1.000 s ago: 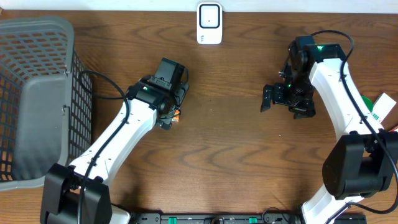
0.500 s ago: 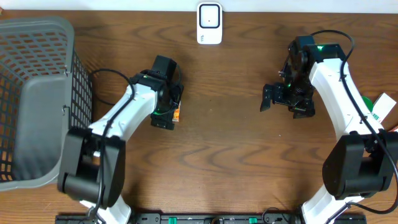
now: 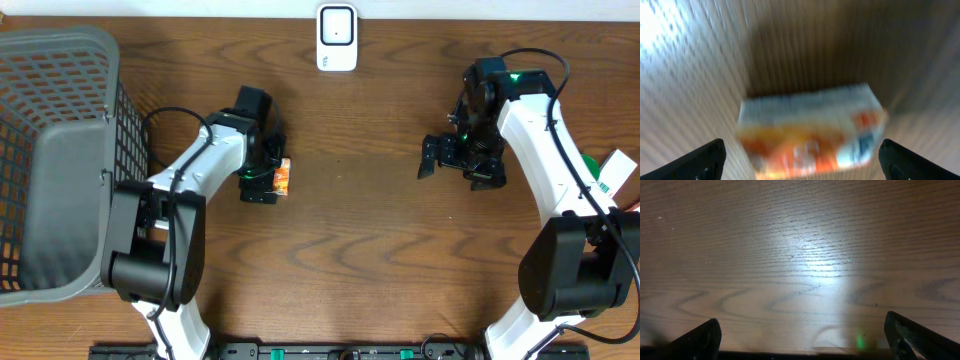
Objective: Scan the item barcode
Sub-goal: 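Grasp the Kleenex pack with the left gripper and lift it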
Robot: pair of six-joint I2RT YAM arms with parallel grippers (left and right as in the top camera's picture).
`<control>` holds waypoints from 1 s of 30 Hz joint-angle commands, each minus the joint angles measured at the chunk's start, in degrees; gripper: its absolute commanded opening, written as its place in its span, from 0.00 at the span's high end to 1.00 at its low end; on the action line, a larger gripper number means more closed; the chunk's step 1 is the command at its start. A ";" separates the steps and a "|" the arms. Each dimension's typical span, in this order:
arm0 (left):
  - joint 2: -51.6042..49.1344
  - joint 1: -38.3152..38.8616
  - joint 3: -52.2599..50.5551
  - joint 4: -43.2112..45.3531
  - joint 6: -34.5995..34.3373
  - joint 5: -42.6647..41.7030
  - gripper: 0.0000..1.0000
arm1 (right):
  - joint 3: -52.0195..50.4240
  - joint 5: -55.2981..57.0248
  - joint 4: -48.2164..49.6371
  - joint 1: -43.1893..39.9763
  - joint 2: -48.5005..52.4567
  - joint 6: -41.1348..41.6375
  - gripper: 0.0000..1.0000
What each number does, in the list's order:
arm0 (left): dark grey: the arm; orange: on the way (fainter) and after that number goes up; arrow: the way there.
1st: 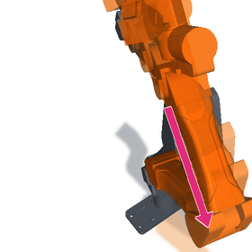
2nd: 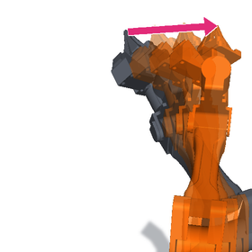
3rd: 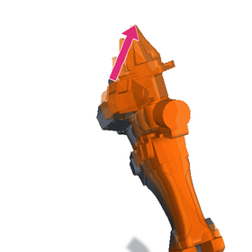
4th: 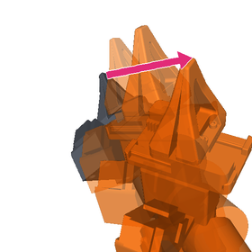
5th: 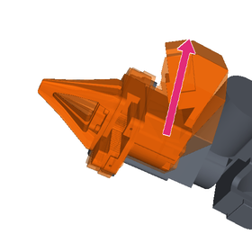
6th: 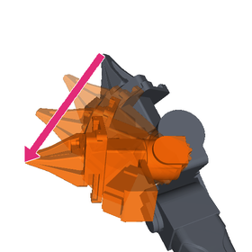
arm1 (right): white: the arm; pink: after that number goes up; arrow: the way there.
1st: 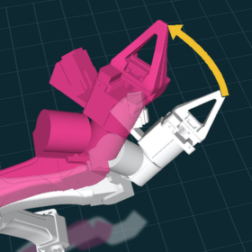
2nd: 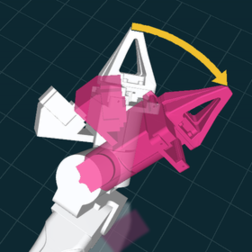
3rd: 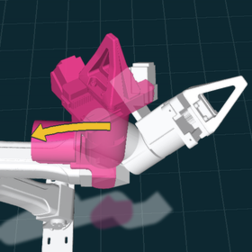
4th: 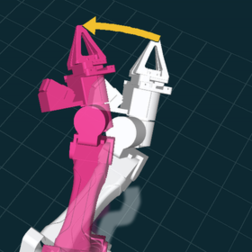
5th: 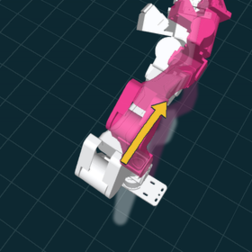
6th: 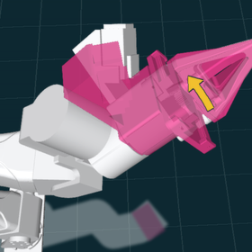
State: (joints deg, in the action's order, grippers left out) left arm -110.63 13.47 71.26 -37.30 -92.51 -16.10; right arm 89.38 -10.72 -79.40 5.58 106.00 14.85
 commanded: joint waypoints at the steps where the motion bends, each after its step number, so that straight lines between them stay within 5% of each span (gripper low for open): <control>1: -1.38 -1.14 0.98 0.11 2.03 -1.29 0.02 | -0.31 -0.83 0.24 0.52 -0.76 0.57 0.01; 17: -6.27 -0.15 0.98 3.23 6.10 -4.57 0.01 | -0.31 -0.98 0.20 0.52 -0.76 0.55 0.01; 21: -7.17 0.00 0.98 3.82 8.41 -5.75 0.19 | -0.31 -0.96 0.11 0.52 -0.76 0.55 0.01; 28: -6.91 -0.07 0.98 -0.50 11.63 -3.82 0.21 | -0.31 -0.96 0.13 0.52 -0.76 0.55 0.01; 30: -6.91 -0.17 0.98 -2.80 12.22 -2.64 0.32 | -0.31 -0.96 0.13 0.52 -0.76 0.55 0.01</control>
State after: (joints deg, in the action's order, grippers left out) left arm -114.72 13.30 72.97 -37.65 -83.07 -23.42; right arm 89.38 -10.96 -79.24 5.58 106.00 14.85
